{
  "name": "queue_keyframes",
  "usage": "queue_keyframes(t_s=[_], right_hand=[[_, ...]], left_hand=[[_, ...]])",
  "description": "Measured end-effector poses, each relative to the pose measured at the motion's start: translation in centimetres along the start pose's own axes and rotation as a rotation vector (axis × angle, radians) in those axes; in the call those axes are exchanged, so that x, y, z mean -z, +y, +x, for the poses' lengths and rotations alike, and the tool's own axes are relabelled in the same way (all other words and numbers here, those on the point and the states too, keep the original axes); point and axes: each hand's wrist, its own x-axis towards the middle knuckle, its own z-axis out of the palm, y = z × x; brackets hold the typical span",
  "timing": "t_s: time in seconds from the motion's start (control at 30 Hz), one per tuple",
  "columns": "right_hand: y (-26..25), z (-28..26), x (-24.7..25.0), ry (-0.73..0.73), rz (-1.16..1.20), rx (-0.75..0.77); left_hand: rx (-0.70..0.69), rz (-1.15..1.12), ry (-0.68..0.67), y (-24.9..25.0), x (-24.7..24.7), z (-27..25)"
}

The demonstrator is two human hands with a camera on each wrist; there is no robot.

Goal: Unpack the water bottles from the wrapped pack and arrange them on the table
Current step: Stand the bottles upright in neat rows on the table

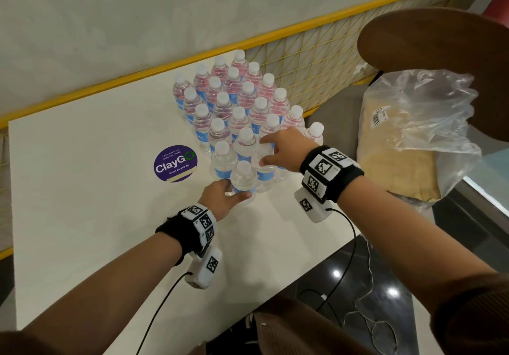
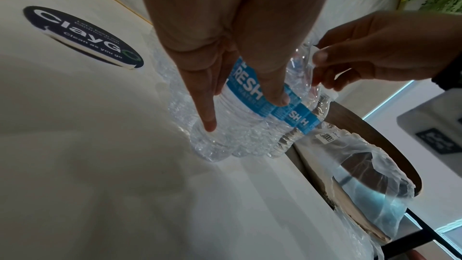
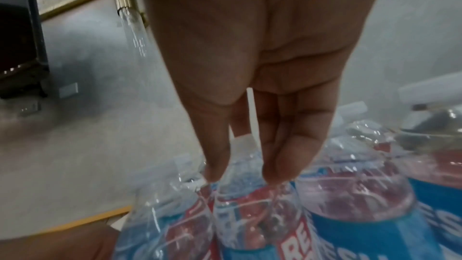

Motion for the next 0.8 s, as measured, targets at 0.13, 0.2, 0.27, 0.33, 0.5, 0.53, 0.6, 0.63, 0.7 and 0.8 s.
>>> queue_keyframes(t_s=[0.13,0.2,0.27,0.33,0.5,0.53,0.6,0.63,0.7,0.8], right_hand=[[0.1,0.5,0.2,-0.013,-0.024,0.030],[0.0,0.8,0.3,-0.031,-0.063,0.031],[0.0,0.9,0.3,-0.032,-0.088,0.040],[0.0,1.0,0.2,-0.029,-0.097,0.048],[0.2,1.0,0.0,-0.025,-0.079,0.049],[0.1,1.1,-0.1,-0.024,-0.078,0.050],[0.1,1.1,-0.2,-0.019,-0.080,0.051],[0.3,0.9,-0.1,-0.014,-0.059,0.047],[0.8,0.1,0.5,0.032,0.076,-0.001],[3.7,-0.6,3.0,0.323,0.278,-0.164]], left_hand=[[-0.002,-0.002,0.014,0.0,0.0,-0.3],[0.000,-0.008,0.012,0.1,0.0,-0.4],[0.006,-0.006,0.013,0.2,0.0,-0.4],[0.014,0.015,0.011,0.3,0.0,-0.5],[0.072,0.082,-0.001,0.5,-0.1,-0.1],[0.087,0.090,0.007,0.5,-0.1,0.1],[0.087,0.090,0.021,0.9,-0.1,0.1],[0.082,0.078,0.025,0.9,-0.2,0.1],[0.084,0.056,0.031,0.7,-0.4,0.1],[0.107,0.068,0.018,0.0,-0.3,0.1]])
